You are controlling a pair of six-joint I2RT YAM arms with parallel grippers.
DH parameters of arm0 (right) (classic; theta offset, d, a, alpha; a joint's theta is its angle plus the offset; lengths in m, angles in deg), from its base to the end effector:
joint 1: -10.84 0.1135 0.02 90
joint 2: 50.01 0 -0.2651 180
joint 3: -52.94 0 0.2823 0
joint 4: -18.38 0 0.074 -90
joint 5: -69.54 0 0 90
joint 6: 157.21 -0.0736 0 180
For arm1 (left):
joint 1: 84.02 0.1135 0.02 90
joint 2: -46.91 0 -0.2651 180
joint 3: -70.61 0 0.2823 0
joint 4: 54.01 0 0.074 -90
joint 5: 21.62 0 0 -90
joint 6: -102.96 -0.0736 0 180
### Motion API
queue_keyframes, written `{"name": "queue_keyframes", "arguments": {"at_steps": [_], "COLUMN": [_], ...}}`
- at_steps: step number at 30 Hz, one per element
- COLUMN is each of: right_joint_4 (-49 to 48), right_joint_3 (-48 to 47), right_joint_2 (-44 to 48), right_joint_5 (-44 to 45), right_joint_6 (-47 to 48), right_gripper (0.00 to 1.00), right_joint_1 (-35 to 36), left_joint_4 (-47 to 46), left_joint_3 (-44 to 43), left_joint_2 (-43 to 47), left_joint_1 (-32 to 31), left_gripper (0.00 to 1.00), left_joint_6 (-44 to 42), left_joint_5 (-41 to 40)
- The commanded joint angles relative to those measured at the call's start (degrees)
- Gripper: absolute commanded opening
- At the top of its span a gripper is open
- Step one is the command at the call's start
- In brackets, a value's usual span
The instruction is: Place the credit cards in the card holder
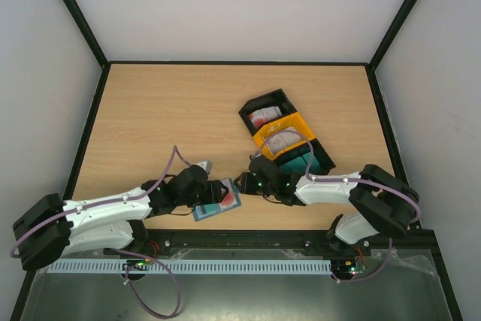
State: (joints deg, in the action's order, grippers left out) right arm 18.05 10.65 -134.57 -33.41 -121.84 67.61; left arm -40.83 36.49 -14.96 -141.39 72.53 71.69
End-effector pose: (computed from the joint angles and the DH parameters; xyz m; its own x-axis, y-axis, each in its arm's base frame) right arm 0.1573 0.2702 0.0901 -0.9512 -0.0018 -0.3084 -0.2261 0.6843 0.6933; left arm 0.1346 -0.2181 0.1192 -0.9241 -0.1530 -0.3500 0.1332 0.7298 -0.6706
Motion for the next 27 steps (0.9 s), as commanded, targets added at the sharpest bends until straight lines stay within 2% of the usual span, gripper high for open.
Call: {"name": "queue_keyframes", "arguments": {"at_steps": [1,3,5,6,9,13,20,23,27], "right_joint_4": [8.27,11.66,16.54,18.78,25.3,28.83,29.82,31.05,32.58], "right_joint_3": [-1.85,-3.91,-7.25,-8.83,-13.25,-14.4,-13.05,-14.6,-15.42], "right_joint_2": [4.13,4.78,5.0,5.08,5.39,5.01,5.22,6.21,7.65], "right_joint_5": [7.89,8.73,9.74,10.11,9.05,4.42,2.38,1.76,6.0], "right_joint_6": [1.71,2.56,3.25,3.82,5.25,6.21,6.64,9.04,8.56], "right_gripper": [0.4,0.41,0.41,0.41,0.45,0.5,0.61,0.64,0.65], "right_joint_1": [0.36,0.36,0.41,0.41,0.38,0.35,0.38,0.36,0.36], "left_joint_4": [15.12,22.0,30.43,34.17,41.98,41.14,34.69,35.79,38.74], "left_joint_3": [-4.8,-7.17,-10.02,-11.43,-15.02,-16.3,-7.63,-7.56,-11.45], "left_joint_2": [3.88,4.78,5.05,5.08,5.29,7.12,13.85,18.7,24.22], "left_joint_1": [0.35,1.29,2.29,2.74,3.81,4.53,5.06,5.04,5.08], "left_gripper": [0.72,0.82,0.97,0.99,0.99,0.99,0.98,0.97,0.97], "left_joint_6": [0.17,3.43,7.05,7.82,9.7,9.57,15.55,17.2,17.91], "left_joint_5": [-6.91,-9.41,-11.2,-11.3,-10.79,-9.44,-5.25,-7.1,-11.51]}}
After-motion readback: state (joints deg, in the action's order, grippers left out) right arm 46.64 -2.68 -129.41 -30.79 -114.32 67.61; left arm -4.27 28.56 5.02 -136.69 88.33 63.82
